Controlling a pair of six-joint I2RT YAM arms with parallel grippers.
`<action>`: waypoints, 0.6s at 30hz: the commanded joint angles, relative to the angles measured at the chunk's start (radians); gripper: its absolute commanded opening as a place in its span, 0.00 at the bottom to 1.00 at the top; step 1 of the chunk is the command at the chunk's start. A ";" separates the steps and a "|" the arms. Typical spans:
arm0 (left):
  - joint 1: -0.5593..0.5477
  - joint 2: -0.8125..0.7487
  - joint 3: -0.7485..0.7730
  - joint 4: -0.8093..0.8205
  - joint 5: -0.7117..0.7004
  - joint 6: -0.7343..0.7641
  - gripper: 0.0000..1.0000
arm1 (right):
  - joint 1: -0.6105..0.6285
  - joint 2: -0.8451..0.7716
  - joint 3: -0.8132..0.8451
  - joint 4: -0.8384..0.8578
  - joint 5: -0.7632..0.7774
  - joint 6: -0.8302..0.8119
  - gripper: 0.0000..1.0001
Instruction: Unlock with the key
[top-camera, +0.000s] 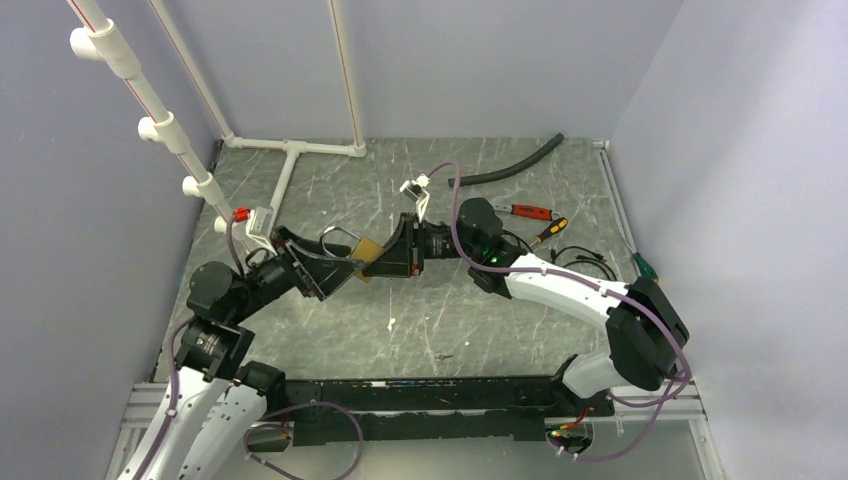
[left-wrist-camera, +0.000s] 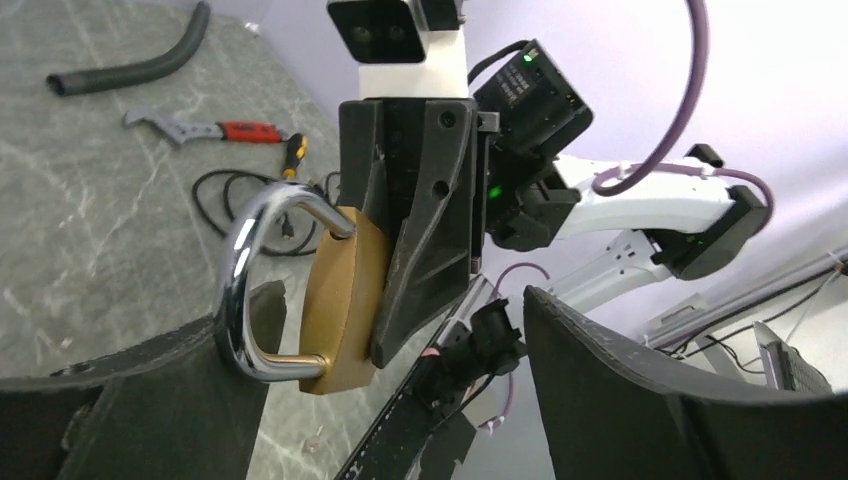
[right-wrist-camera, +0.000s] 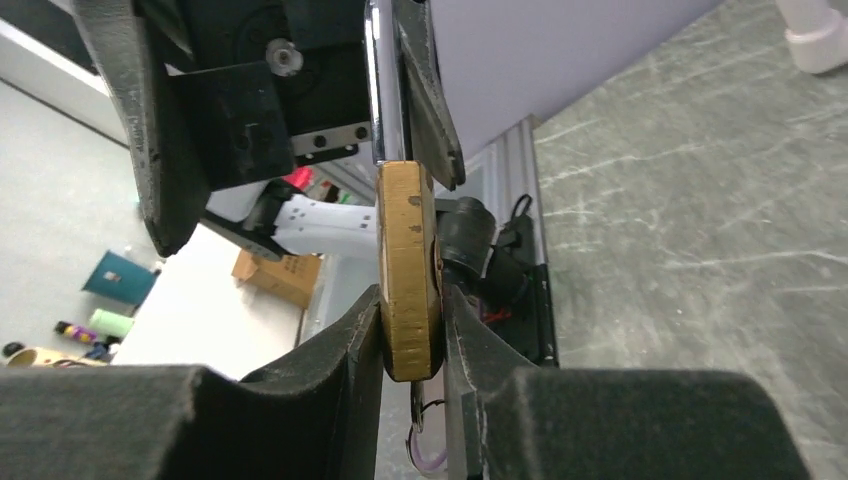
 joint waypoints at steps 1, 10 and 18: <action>-0.001 -0.038 0.137 -0.265 -0.110 0.108 0.91 | -0.003 -0.065 0.042 -0.166 0.163 -0.145 0.00; -0.001 -0.062 0.312 -0.625 -0.204 0.210 0.53 | -0.004 -0.087 0.042 -0.286 0.239 -0.219 0.00; -0.002 -0.066 0.304 -0.610 -0.199 0.207 0.21 | -0.002 -0.112 0.047 -0.323 0.246 -0.247 0.00</action>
